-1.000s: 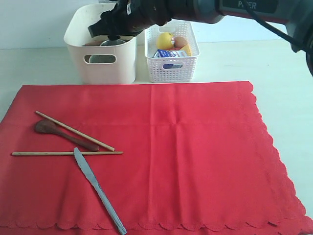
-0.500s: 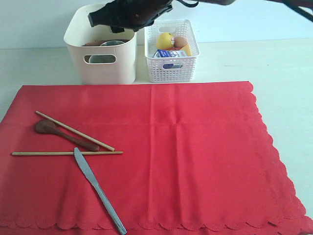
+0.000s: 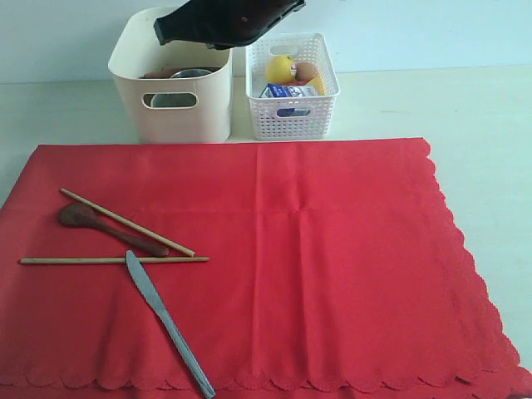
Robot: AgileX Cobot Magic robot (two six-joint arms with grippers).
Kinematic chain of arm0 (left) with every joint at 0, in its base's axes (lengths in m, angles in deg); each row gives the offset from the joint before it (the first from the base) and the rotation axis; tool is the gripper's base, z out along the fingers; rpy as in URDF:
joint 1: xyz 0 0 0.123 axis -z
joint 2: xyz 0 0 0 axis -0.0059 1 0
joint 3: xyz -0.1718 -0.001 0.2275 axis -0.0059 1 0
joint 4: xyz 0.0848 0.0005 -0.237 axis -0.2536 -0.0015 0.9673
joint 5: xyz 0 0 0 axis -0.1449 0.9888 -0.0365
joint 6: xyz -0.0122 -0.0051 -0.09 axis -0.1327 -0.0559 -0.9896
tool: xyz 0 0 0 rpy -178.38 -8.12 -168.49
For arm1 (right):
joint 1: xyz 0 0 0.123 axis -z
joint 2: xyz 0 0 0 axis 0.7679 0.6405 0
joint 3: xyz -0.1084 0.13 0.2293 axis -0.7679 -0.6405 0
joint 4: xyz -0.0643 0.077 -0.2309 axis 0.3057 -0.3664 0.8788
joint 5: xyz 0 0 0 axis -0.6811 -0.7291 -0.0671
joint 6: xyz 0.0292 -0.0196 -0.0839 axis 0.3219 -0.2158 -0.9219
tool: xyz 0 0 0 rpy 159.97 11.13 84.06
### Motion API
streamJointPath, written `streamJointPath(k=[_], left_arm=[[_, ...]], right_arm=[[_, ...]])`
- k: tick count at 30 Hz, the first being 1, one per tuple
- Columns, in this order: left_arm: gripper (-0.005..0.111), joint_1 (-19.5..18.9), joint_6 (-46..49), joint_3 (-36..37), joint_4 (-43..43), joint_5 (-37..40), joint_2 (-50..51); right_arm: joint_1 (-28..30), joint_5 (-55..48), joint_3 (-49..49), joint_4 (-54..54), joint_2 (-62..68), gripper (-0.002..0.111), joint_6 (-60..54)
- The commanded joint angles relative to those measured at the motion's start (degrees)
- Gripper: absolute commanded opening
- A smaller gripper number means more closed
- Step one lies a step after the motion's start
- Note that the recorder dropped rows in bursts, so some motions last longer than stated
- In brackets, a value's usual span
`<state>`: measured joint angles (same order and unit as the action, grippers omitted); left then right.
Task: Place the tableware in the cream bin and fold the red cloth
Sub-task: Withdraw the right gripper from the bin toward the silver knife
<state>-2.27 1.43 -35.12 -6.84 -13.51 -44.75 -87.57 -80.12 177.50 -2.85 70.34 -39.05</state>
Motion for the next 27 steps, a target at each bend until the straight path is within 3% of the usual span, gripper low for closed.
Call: streamJointPath(k=[1, 16, 27], left_arm=[[0.001, -0.13, 0.16, -0.03, 0.14, -0.33, -0.40], [0.001, -0.13, 0.16, -0.03, 0.14, -0.33, -0.40], [0.001, -0.13, 0.16, -0.03, 0.14, -0.33, -0.40]], right_arm=[[-1.61, 1.94, -2.47, 0.35, -2.26, 0.000, -2.05], [-9.91, -2.59, -4.65, 0.35, -3.82, 0.000, -11.11], [-15.45, -13.05, -4.65, 0.35, -0.16, 0.000, -13.13]])
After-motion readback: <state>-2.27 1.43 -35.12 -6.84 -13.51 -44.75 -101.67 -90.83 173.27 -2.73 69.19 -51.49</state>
